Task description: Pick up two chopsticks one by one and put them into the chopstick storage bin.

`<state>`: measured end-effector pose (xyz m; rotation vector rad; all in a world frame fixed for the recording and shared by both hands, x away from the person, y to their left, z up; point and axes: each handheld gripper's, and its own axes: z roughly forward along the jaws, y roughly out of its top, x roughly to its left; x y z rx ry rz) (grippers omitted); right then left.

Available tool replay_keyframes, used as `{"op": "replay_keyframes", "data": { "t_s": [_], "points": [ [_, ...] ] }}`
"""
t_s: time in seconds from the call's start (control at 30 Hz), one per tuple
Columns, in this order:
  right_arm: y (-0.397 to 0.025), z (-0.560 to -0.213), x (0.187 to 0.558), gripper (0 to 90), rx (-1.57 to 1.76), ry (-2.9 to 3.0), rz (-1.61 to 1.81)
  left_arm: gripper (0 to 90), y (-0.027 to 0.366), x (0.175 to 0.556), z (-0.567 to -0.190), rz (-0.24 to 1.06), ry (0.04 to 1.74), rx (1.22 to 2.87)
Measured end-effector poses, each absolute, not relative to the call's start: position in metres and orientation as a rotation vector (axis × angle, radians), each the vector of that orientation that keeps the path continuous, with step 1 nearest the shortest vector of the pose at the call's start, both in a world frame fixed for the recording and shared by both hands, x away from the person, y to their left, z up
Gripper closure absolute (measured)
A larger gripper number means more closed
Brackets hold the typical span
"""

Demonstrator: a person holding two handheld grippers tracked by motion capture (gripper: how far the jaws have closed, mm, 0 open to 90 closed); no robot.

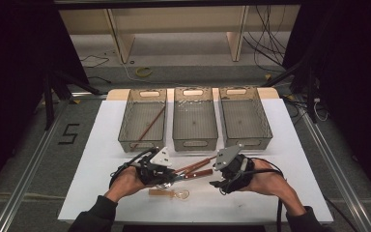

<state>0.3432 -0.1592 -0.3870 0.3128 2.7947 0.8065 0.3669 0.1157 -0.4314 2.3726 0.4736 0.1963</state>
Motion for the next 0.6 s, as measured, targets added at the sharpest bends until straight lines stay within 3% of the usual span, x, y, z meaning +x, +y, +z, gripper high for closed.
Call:
{"op": "replay_keyframes", "data": {
  "t_s": [0.6],
  "points": [
    [-0.185,-0.426,0.350,38.6,0.696,2.722,0.969,82.7,0.168,0.389,-0.419,0.284,0.750,2.158]
  ]
}}
